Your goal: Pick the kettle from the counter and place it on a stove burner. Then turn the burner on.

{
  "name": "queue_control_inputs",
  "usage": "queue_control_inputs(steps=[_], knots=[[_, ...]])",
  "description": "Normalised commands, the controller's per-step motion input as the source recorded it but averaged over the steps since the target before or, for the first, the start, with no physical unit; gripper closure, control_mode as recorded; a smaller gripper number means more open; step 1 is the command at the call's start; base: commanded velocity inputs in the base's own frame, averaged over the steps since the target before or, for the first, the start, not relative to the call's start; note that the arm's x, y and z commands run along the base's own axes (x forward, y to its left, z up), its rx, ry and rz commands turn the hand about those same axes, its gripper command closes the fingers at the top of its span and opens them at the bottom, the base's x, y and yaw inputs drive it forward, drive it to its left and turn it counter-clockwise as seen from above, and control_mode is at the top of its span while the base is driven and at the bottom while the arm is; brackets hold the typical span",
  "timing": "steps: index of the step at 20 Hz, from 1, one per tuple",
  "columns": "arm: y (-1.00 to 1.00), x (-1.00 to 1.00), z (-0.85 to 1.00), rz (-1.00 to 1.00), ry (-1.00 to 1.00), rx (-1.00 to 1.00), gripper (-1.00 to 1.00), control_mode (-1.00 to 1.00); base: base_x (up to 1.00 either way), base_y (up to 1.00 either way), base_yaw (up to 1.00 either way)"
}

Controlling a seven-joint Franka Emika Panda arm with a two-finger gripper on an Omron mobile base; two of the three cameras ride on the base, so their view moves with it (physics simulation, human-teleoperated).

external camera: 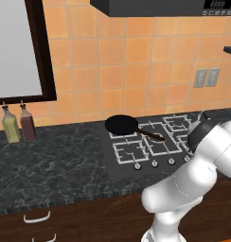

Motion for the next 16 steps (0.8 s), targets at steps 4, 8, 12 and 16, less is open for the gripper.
queue_control_inputs(steps=[4, 8, 12, 16], knots=[[0.0, 0.14, -0.02, 0.0, 0.0, 0.0, -1.0, -1.0, 0.0, 0.0, 0.0], [0.0, 0.03, -0.01, 0.0, 0.0, 0.0, -1.0, -1.0, 0.0, 0.0, 0.0], [0.0, 0.0, -0.09, 0.0, 0.0, 0.0, -1.0, -1.0, 0.0, 0.0, 0.0], [0.0, 0.0, 0.0, 0.0, 0.0, 0.0, -1.0, -1.0, 0.0, 0.0, 0.0]])
